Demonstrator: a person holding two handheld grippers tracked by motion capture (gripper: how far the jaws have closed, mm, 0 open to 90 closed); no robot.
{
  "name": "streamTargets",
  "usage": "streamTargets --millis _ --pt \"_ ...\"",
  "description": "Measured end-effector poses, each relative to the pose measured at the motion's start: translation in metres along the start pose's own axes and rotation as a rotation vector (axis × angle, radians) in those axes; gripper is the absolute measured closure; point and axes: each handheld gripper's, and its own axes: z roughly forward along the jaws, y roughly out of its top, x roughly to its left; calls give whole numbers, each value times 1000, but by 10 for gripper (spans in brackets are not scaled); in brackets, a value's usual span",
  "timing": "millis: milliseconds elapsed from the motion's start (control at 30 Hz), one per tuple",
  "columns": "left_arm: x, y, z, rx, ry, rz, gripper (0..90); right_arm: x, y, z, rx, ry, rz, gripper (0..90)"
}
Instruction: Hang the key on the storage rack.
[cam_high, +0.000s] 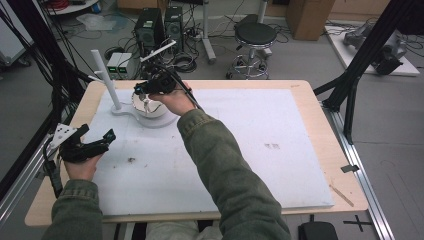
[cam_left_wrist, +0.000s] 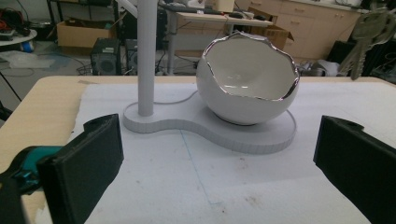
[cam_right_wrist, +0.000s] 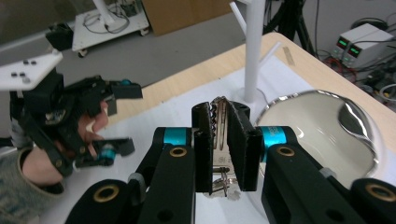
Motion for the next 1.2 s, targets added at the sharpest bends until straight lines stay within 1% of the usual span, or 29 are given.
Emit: streamTargets --millis 33,67,100,133,167,233,333,367,400,500,533,600,633,733,767,833,867,900,967,1033,1200 --pt "0 0 0 0 0 0 20 0 0 0 0 0 0 806" --pt "0 0 0 1 0 0 20 -2 3 7 -3 5 5 806" --pt "0 0 0 1 0 0 19 -1 5 11 1 5 8 806" --pt "0 0 0 1 1 0 19 -1 7 14 6 6 -3 806" --pt "0 0 0 1 1 0 19 -1 7 14 6 6 -3 806" --pt "1 0 1 4 -1 -3 19 0 17 22 8 16 -7 806" --pt "1 -1 1 4 -3 -7 19 1 28 29 -2 22 -10 806" --pt "1 -1 1 6 -4 -7 19 1 28 29 -2 22 -10 806" --pt "1 -1 1 3 -5 -9 20 2 35 32 -8 21 -19 806" --pt "1 -1 1 2 -5 -13 19 5 44 37 -19 18 -18 806" --pt "1 -1 1 1 -7 -15 19 5 44 37 -19 18 -18 806" --pt "0 -1 3 4 -16 -20 19 6 51 42 -24 15 -12 806" --pt "0 -1 3 4 -16 -20 19 6 55 44 -21 2 -14 806" --pt "0 -1 3 3 -23 -25 20 7 61 49 -17 5 -13 807" --pt "1 -1 3 6 -21 -24 19 8 67 53 -24 7 -17 806" --pt "2 -1 3 2 -18 -34 19 9 74 58 -26 8 -20 806" --pt "2 -1 3 3 -17 -37 19 9 74 58 -26 8 -20 806" --pt "3 -1 3 5 -15 -37 19 10 79 62 -36 15 -26 806" --pt "4 -2 3 8 -16 -41 19 10 81 64 -42 24 -27 806" --pt "4 -2 3 11 -18 -46 19 12 87 70 -40 34 -35 806" --pt "4 -2 3 11 -18 -44 19 11 93 77 -47 45 -34 806"
